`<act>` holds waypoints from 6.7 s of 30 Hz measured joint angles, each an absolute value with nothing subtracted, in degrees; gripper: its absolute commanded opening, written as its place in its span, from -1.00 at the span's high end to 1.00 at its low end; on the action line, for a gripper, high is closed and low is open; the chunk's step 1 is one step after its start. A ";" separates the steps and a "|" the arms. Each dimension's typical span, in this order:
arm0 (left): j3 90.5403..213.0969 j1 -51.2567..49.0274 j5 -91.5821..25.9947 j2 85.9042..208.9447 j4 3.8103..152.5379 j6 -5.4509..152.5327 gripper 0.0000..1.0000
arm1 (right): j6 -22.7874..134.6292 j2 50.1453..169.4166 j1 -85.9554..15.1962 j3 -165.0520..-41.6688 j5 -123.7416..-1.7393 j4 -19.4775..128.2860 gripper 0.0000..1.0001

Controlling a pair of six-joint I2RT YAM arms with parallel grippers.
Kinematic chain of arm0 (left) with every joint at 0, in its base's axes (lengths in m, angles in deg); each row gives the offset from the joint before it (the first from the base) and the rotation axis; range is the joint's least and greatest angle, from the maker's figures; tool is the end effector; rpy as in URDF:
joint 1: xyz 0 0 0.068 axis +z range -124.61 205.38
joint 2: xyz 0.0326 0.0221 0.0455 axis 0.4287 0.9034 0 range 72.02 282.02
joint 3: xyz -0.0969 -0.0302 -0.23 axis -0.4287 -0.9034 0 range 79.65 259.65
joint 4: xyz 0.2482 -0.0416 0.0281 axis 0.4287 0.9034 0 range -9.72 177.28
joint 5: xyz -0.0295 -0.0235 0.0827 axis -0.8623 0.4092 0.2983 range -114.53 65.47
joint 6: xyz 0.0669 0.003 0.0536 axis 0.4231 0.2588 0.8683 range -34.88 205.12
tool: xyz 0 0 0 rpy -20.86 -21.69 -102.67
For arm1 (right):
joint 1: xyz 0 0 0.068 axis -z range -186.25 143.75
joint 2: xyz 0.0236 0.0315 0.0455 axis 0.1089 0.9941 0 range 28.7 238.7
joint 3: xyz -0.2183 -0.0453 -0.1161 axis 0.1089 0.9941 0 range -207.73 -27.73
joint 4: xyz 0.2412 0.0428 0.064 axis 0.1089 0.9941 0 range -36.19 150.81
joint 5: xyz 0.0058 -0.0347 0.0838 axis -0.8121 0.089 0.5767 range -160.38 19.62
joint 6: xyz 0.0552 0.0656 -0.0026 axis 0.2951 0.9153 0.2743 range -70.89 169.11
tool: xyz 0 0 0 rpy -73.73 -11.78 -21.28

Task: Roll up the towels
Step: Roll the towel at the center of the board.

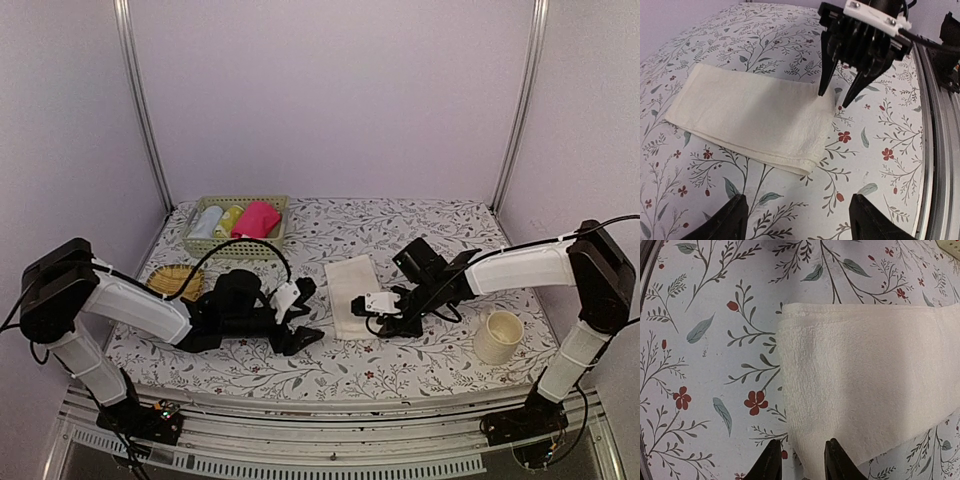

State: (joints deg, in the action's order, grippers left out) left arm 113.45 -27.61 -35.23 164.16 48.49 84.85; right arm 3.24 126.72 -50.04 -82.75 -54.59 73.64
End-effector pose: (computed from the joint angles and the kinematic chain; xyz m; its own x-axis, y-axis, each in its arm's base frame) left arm 0.1915 -0.2773 0.1193 -0.2733 0.3547 -0.8942 0.8833 0.4606 -0.0873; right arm 0.2272 0.2463 0.1052 0.0951 -0.8655 -0.4917 -0.9871 -0.0180 -0.1591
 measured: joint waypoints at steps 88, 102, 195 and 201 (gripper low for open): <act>131.40 -25.82 -63.91 188.24 48.44 76.26 1.00 | -1.02 151.04 -35.46 -105.57 -17.11 111.70 0.95; 135.79 -23.17 -69.15 193.88 51.72 66.33 1.00 | 5.71 154.26 -34.66 -109.68 -18.44 113.62 0.27; 119.64 -36.22 -31.91 174.56 44.84 97.11 0.09 | 5.40 156.36 -42.96 -111.58 -16.76 110.47 0.93; 124.27 -36.24 -34.42 179.28 48.55 99.88 0.27 | 5.40 157.45 -42.94 -112.32 -15.16 112.00 0.93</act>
State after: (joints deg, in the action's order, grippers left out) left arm 124.27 -36.24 -34.42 179.28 48.55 99.88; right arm 5.40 157.45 -42.94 -112.32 -15.16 112.00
